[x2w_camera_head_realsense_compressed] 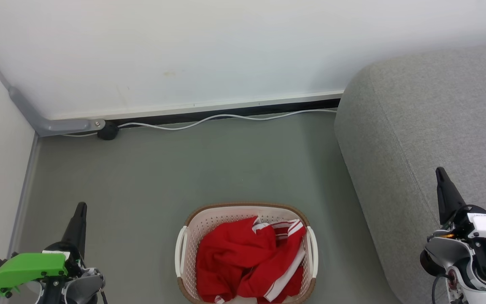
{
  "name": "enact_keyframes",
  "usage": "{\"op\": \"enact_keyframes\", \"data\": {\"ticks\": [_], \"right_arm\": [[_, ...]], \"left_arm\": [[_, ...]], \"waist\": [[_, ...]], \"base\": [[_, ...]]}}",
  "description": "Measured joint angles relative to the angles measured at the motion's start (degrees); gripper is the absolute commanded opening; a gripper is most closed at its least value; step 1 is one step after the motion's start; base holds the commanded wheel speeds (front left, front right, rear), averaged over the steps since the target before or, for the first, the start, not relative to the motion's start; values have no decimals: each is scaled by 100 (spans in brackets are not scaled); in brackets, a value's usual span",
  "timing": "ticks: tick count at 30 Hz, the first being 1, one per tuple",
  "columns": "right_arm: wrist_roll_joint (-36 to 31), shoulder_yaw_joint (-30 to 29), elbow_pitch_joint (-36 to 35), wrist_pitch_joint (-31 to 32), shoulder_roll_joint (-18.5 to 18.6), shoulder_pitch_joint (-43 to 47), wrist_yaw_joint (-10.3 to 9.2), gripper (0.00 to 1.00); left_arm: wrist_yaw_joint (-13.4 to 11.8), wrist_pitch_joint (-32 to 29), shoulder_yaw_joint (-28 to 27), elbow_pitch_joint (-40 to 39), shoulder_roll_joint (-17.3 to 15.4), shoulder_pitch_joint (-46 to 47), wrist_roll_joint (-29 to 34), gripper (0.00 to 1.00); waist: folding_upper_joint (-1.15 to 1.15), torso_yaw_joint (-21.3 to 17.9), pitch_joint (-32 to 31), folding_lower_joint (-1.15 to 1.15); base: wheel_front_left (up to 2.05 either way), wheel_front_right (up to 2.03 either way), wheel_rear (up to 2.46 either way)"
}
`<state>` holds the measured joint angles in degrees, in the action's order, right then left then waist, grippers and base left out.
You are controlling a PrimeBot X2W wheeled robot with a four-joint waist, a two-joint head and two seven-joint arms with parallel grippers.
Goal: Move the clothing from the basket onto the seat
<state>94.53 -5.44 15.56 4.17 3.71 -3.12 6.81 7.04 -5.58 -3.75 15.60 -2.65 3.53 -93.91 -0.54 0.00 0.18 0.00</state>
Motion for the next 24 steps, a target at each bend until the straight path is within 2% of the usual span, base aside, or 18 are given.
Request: {"op": "enact_keyframes", "data": {"ticks": [2, 3, 15, 19, 24], "right_arm": [[-1, 0, 0, 0, 0, 0, 0, 0], [-1, 0, 0, 0, -1, 0, 0, 100], [-151, 80, 101, -81, -78, 207, -30, 100], [-449, 190, 64, -176, 40, 207, -30, 100], [-872, 379, 12, -315, 359, 204, -32, 100]], "left_arm": [[0, 0, 0, 0, 0, 0, 0, 0], [0, 0, 0, 0, 0, 0, 0, 100], [-7, 67, 49, 151, 81, -174, -2, 100], [-7, 181, 118, 121, 71, -174, 230, 100], [-7, 315, 258, 94, 1, -174, 572, 100]], "waist": [[0, 0, 0, 0], [0, 0, 0, 0], [0, -11, 7, 0], [0, -32, 13, 0], [0, -54, 14, 0]], "base": [[0, 0, 0], [0, 0, 0], [0, 0, 0], [0, 0, 0], [0, 0, 0]]}}
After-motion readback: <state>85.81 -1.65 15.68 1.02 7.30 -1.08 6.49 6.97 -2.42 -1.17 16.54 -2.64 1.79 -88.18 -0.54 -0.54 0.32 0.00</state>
